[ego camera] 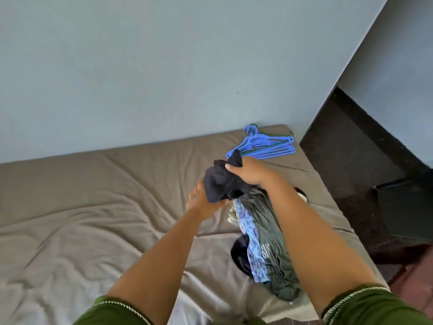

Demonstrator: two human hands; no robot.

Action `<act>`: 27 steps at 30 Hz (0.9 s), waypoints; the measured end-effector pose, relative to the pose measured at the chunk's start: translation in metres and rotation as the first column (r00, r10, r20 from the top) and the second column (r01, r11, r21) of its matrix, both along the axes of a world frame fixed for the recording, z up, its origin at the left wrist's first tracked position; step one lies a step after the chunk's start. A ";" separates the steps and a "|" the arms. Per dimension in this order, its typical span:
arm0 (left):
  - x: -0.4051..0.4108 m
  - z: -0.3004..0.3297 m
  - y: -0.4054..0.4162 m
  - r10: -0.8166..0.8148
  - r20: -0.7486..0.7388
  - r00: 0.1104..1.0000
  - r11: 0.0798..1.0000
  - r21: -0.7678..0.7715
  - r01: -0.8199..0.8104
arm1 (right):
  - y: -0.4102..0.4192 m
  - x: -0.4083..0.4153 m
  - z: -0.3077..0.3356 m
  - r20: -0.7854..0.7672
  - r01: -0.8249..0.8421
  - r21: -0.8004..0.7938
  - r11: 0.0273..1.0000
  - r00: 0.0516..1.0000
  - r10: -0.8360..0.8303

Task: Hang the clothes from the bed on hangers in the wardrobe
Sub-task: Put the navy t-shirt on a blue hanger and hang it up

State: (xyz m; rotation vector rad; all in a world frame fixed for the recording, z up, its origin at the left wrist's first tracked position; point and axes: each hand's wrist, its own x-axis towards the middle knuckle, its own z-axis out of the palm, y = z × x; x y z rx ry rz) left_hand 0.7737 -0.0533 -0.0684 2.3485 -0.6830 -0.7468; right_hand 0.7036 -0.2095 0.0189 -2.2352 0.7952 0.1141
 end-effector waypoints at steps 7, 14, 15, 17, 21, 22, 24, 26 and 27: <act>0.050 0.080 0.012 0.026 0.097 0.995 0.968 -0.252 0.000 | 0.018 0.009 0.118 0.434 -0.072 0.719 0.692 0.823 -0.366; 0.059 0.164 0.015 -0.167 0.008 0.986 0.847 -0.510 0.148 | 0.022 0.041 0.151 0.548 0.073 0.389 0.918 0.783 -0.294; 0.062 0.171 0.019 -0.177 -0.055 0.983 0.838 -0.532 0.121 | 0.022 0.043 0.151 0.576 0.078 0.376 0.923 0.761 -0.299; 0.067 0.183 0.028 -0.213 -0.142 0.967 0.834 -0.542 0.104 | 0.018 0.042 0.151 0.602 0.027 0.357 0.934 0.758 -0.252; 0.081 0.201 0.045 -0.092 0.173 0.981 0.854 -0.493 0.167 | 0.009 0.036 0.139 0.408 -0.124 0.135 0.983 0.911 0.059; 0.084 0.202 0.049 -0.095 0.239 0.966 0.865 -0.461 0.199 | 0.009 0.036 0.137 0.395 -0.138 0.093 0.986 0.914 0.091; 0.086 0.206 0.057 -0.143 0.227 0.963 0.906 -0.361 0.220 | 0.012 0.036 0.135 0.461 -0.086 0.106 0.991 0.887 0.028; 0.089 0.204 0.067 -0.164 0.327 0.931 0.967 -0.133 0.217 | 0.016 0.037 0.138 0.543 0.007 0.105 0.994 0.837 -0.063; 0.093 0.204 0.072 -0.176 0.444 0.879 0.981 0.006 0.193 | 0.016 0.038 0.139 0.576 0.036 0.074 0.997 0.814 -0.072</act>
